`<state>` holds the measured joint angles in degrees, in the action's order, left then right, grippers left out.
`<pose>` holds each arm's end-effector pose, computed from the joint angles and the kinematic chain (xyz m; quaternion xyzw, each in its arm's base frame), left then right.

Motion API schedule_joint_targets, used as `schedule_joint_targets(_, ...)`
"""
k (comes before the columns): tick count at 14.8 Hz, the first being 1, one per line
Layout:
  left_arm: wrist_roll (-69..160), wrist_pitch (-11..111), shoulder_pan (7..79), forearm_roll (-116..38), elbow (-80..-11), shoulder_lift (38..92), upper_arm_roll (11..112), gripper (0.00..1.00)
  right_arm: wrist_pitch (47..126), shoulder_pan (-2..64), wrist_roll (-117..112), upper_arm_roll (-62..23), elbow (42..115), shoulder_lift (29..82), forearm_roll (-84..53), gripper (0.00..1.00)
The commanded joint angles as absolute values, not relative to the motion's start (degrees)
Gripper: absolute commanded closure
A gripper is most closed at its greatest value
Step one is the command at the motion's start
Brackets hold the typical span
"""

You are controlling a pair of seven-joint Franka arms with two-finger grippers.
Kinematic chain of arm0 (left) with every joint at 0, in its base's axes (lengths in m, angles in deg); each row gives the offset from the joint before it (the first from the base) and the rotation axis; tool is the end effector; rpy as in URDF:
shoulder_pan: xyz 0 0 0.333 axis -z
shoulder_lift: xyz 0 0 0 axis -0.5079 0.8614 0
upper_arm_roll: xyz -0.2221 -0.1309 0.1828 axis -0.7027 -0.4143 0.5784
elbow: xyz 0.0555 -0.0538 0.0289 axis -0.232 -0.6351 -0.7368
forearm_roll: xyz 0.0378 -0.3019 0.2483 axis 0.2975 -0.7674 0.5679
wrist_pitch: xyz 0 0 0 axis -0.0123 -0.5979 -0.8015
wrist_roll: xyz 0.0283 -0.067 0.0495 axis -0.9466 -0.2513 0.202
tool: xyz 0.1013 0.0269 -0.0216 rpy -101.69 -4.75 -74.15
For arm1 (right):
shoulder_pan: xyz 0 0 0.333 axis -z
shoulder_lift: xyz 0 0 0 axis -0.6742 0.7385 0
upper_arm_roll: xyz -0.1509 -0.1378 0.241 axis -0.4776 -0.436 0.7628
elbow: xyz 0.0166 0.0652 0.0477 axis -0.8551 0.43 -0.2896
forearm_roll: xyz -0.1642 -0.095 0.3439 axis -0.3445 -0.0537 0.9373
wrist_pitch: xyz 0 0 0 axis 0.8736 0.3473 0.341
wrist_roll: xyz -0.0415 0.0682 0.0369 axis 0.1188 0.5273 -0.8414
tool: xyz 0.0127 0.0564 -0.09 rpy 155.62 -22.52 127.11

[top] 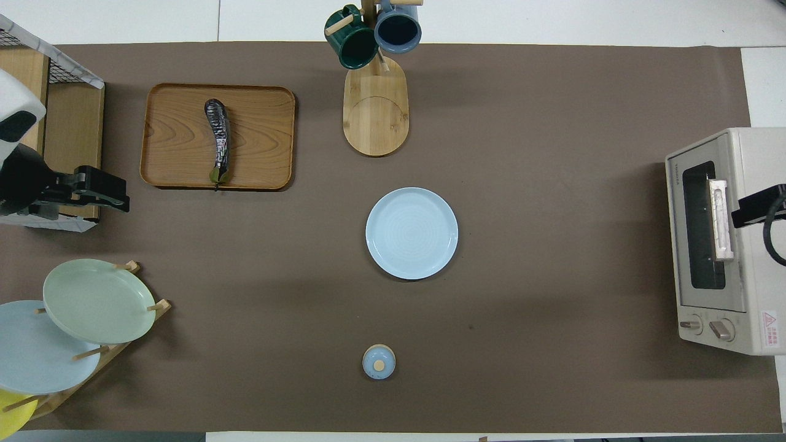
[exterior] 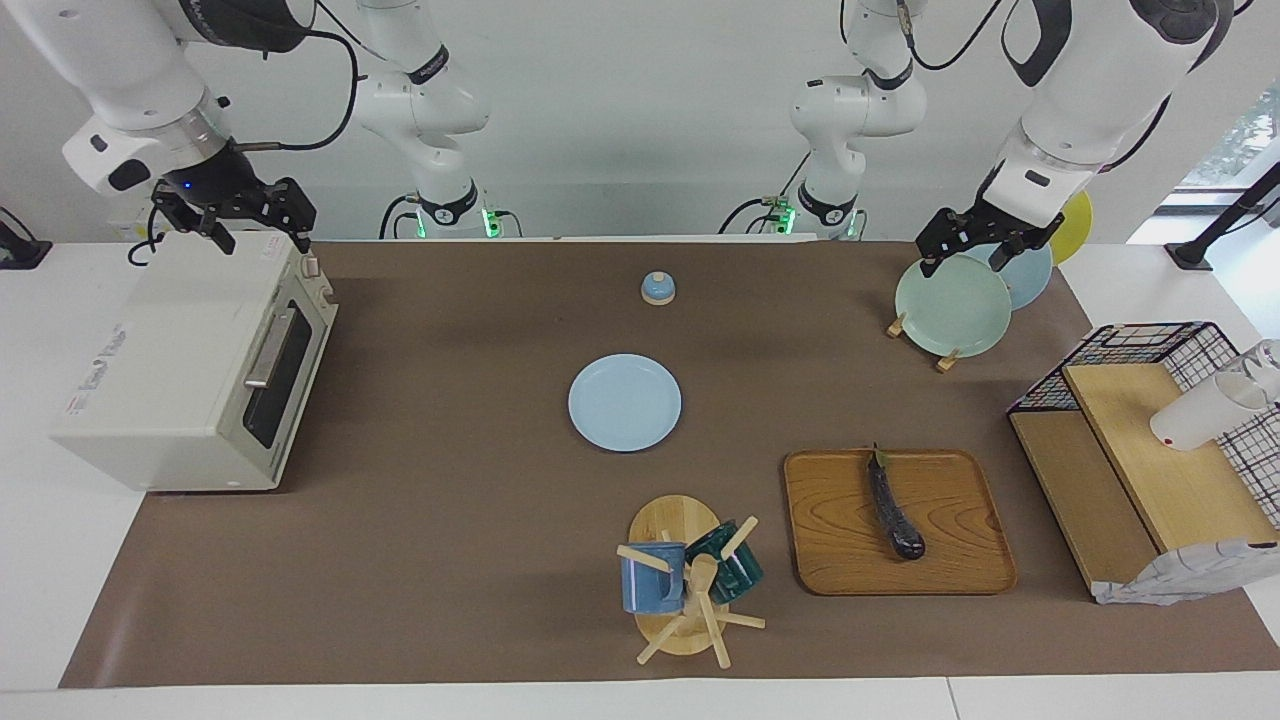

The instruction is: Put eggplant into oven

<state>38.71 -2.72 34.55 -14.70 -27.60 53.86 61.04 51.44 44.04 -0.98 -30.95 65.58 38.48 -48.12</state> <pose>0.5363 -0.0742 0.6126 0.9989 0.0077 -0.0454 0.0053 0.5264 -0.0606 0.6224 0.9980 0.0052 -0.0616 0.0117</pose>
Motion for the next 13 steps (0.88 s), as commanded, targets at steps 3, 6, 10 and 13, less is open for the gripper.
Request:
schedule_joint_targets(3, 38.41, -0.98, 34.3, -15.26, -27.43, 53.87, 60.71, 0.0, 65.18, 45.82, -4.49, -31.09, 77.25, 33.88, -46.48, 1.0)
schedule_joint_targets(6, 38.5, 1.13, 34.3, -15.26, -28.22, 53.78, 60.44, 0.0, 74.87, 46.17, -2.51, -31.18, 87.62, 30.1, -47.09, 1.0)
schedule_joint_targets(10, 38.49, 3.24, 35.18, -15.26, -28.22, 55.19, 60.44, 0.0, 77.79, 47.75, 1.1, -31.27, 91.34, 31.31, -49.71, 1.0)
schedule_joint_targets(13, 38.58, 6.74, 35.09, -17.01, -28.13, 58.52, 60.53, 0.0, 78.32, 48.37, 1.02, -31.27, 91.78, 32.72, -53.15, 1.0)
